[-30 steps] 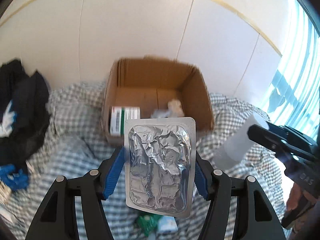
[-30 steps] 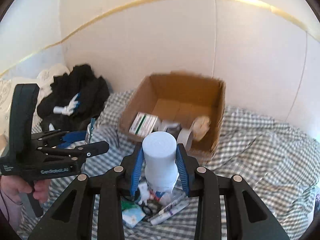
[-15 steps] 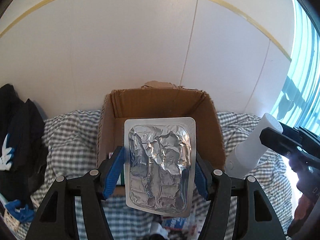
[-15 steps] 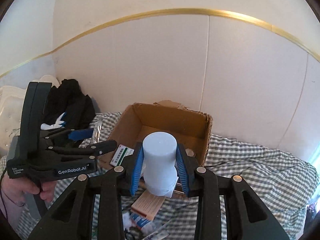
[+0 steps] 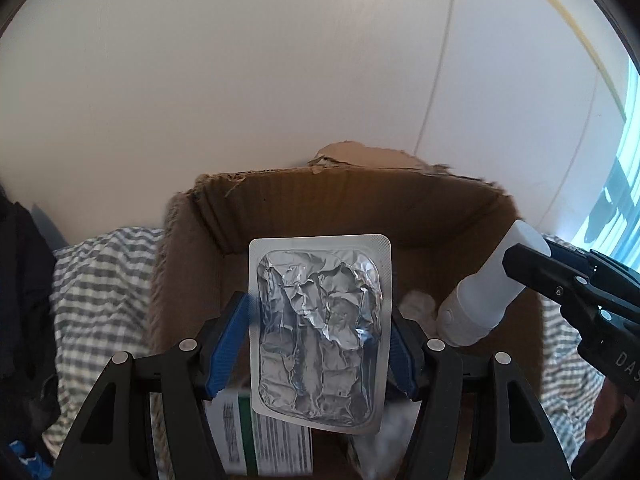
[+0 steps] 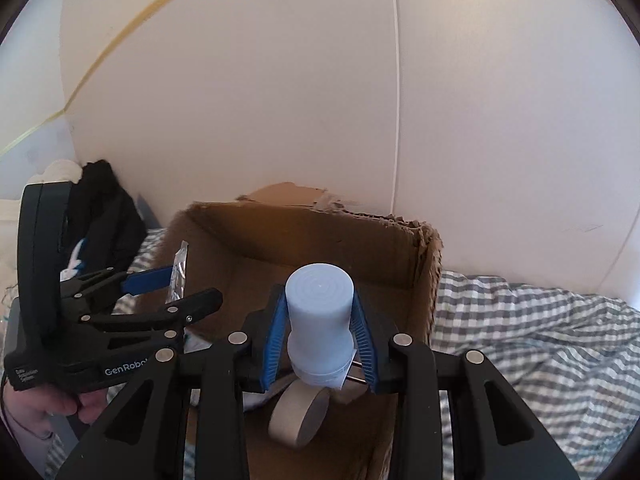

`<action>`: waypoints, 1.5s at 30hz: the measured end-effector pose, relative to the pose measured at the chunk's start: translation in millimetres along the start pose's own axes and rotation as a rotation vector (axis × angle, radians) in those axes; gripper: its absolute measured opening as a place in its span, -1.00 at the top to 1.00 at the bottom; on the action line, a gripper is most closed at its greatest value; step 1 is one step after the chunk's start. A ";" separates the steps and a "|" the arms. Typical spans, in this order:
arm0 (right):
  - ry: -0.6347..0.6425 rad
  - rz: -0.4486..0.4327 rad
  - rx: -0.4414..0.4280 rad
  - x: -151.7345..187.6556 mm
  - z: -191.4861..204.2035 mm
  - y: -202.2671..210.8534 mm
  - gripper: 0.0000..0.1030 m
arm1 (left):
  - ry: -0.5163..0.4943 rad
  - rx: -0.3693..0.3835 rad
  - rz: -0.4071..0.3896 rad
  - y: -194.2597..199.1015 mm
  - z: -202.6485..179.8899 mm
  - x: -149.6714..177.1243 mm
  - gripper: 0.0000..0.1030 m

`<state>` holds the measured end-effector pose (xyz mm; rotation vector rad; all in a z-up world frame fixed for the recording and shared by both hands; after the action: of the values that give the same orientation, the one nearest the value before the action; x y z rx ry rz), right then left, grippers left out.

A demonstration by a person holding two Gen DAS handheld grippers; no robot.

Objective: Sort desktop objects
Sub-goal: 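Carry blister pack and white bottle into the box and release both, then grasp the black round cap with left tool while right tool grasps the red-white sachet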

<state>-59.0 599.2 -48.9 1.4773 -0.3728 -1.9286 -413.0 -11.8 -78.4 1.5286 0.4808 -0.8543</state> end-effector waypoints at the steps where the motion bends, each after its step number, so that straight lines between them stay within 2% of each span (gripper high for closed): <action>1: -0.002 0.009 -0.008 -1.4 -0.9 -6.3 0.38 | -0.002 0.007 0.003 -9.1 1.0 -0.3 -0.27; 7: 0.021 0.017 0.021 -10.3 -6.1 -26.6 0.38 | -0.001 0.021 0.022 -35.4 3.6 -0.3 -0.27; 15: 0.009 0.003 -0.009 -16.3 -7.9 -19.2 0.38 | -0.010 0.012 0.019 -30.1 4.5 5.1 -0.29; 17: 0.001 -0.014 -0.012 -18.8 -9.3 -16.3 0.36 | 0.000 0.014 0.025 -26.1 4.5 7.0 -0.53; 19: -0.001 -0.020 -0.039 -21.4 -8.2 -10.4 -0.05 | 0.011 0.037 0.029 -21.2 1.7 8.4 -0.68; 20: -0.003 -0.024 -0.049 -22.7 -7.8 -5.2 -0.09 | 0.010 0.034 0.028 -17.4 0.4 8.8 -0.77; 22: 0.000 -0.037 -0.040 -25.5 -9.4 5.2 -0.09 | 0.000 -0.002 0.028 -8.8 0.1 9.3 -0.82; 31: -0.043 -0.057 -0.030 -3.4 -19.8 66.6 -0.09 | -0.001 -0.036 0.016 48.1 -9.6 12.7 -0.81; 33: -0.052 -0.057 -0.032 -0.1 -7.8 72.8 -0.09 | -0.009 -0.047 0.015 59.1 -9.6 8.4 -0.81; 40: -0.030 -0.046 0.009 31.7 -2.6 131.3 -0.09 | -0.019 -0.057 0.020 105.5 -18.3 32.4 -0.82; 45: -0.022 -0.040 0.031 53.7 0.5 163.0 -0.09 | -0.049 -0.041 0.037 132.1 -35.9 66.8 -0.83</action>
<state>-12.2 444.1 7.7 1.4954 -0.3875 -1.9803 -265.0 -9.5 -42.2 1.4717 0.4305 -0.8460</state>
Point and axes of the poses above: each gripper's, at about its wrist camera, not at the fingertips, and y roughly against the way its jaws point, z to its left, x to its underside, the point moved 8 cm from there along -y, roughly the way its jaws point, and after that the axes turned 14 degrees about -y, right-handed, at the moved point
